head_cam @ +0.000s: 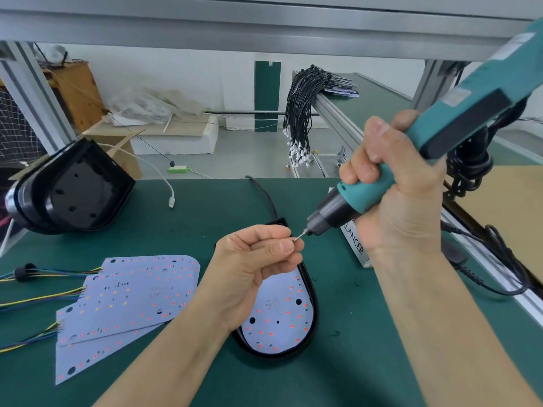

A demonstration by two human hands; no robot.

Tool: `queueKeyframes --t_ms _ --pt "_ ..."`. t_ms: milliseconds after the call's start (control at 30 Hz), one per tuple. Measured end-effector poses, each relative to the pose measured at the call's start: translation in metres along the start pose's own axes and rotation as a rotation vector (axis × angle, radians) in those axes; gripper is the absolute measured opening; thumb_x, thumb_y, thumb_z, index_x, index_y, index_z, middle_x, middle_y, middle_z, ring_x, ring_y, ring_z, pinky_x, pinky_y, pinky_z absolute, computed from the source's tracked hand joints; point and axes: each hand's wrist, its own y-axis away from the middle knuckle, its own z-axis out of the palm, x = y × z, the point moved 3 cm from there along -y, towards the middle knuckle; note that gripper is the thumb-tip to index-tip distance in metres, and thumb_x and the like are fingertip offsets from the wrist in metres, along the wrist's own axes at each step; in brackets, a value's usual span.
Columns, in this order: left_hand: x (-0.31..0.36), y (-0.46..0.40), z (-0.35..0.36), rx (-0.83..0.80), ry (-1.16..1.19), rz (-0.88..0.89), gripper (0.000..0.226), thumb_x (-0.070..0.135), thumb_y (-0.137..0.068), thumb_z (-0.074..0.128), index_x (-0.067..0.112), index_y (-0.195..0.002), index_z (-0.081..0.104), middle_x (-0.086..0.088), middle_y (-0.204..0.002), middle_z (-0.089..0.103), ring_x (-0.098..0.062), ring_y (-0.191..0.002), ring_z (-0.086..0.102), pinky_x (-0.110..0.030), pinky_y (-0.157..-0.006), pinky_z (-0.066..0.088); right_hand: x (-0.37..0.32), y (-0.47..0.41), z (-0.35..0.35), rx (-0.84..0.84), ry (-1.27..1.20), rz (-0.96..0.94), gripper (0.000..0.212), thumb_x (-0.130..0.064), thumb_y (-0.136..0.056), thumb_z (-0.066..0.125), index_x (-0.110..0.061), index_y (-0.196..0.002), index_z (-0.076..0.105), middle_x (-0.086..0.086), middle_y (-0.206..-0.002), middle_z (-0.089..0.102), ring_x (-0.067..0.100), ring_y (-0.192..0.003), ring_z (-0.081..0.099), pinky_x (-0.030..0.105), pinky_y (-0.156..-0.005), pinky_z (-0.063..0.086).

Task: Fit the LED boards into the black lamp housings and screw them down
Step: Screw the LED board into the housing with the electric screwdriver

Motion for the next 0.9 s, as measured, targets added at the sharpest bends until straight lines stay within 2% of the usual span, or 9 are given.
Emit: queueKeyframes --t_ms 167,333,500,633,767,900 --pt "0.003 0.000 0.002 0.031 -0.070 0.083 0.015 0.005 -0.056 0.074 0.009 -0.071 0.076 -0.017 -0.072 0.073 -0.024 -0.063 0.071 -0.025 -0.059 0.055 0.002 -0.002 -0.004 -0.016 -0.009 0.012 0.025 0.000 -0.078 0.056 -0.021 -0.066 0.047 -0.007 -0.051 0.039 0.008 -0.038 0.033 0.019 -0.045 0.033" --pt "0.004 -0.001 0.002 0.113 -0.125 0.185 0.017 0.004 -0.059 0.074 0.007 -0.076 0.072 -0.016 -0.072 0.073 -0.023 -0.062 0.071 -0.023 -0.059 0.055 0.008 -0.001 -0.011 0.095 0.017 -0.039 0.032 0.001 -0.078 0.059 -0.024 -0.060 0.050 -0.005 -0.053 0.040 0.010 -0.040 0.036 0.021 -0.046 0.036" --pt "0.000 0.001 -0.006 0.102 -0.112 0.143 0.017 0.005 -0.059 0.073 0.008 -0.076 0.072 -0.015 -0.073 0.073 -0.023 -0.058 0.069 -0.025 -0.059 0.055 0.015 -0.002 -0.017 0.036 0.012 0.057 0.024 -0.001 -0.078 0.060 -0.019 -0.074 0.045 -0.005 -0.056 0.044 0.010 -0.044 0.042 0.023 -0.052 0.042" --pt "-0.004 0.002 -0.008 0.040 -0.085 0.087 0.014 0.007 -0.058 0.073 0.013 -0.071 0.075 -0.016 -0.072 0.073 -0.022 -0.060 0.070 -0.026 -0.060 0.055 0.018 -0.002 -0.020 -0.011 -0.020 0.135 0.028 -0.008 -0.085 0.056 -0.021 -0.065 0.041 -0.007 -0.053 0.040 0.008 -0.042 0.037 0.022 -0.049 0.039" --pt "-0.008 0.000 -0.010 0.067 -0.038 0.037 0.013 0.005 -0.058 0.072 0.010 -0.070 0.075 -0.017 -0.073 0.073 -0.021 -0.058 0.069 -0.025 -0.058 0.056 0.023 0.005 -0.020 0.029 -0.019 0.069 0.031 -0.005 -0.083 0.058 -0.021 -0.062 0.041 -0.006 -0.051 0.036 0.010 -0.041 0.035 0.022 -0.048 0.036" --pt "-0.007 0.000 -0.012 0.090 -0.040 0.066 0.013 0.005 -0.059 0.072 0.009 -0.072 0.074 -0.016 -0.073 0.073 -0.021 -0.056 0.068 -0.025 -0.058 0.056 0.025 0.005 -0.021 0.052 -0.029 0.063 0.031 -0.005 -0.083 0.056 -0.020 -0.064 0.038 -0.007 -0.051 0.036 0.008 -0.041 0.036 0.022 -0.047 0.037"
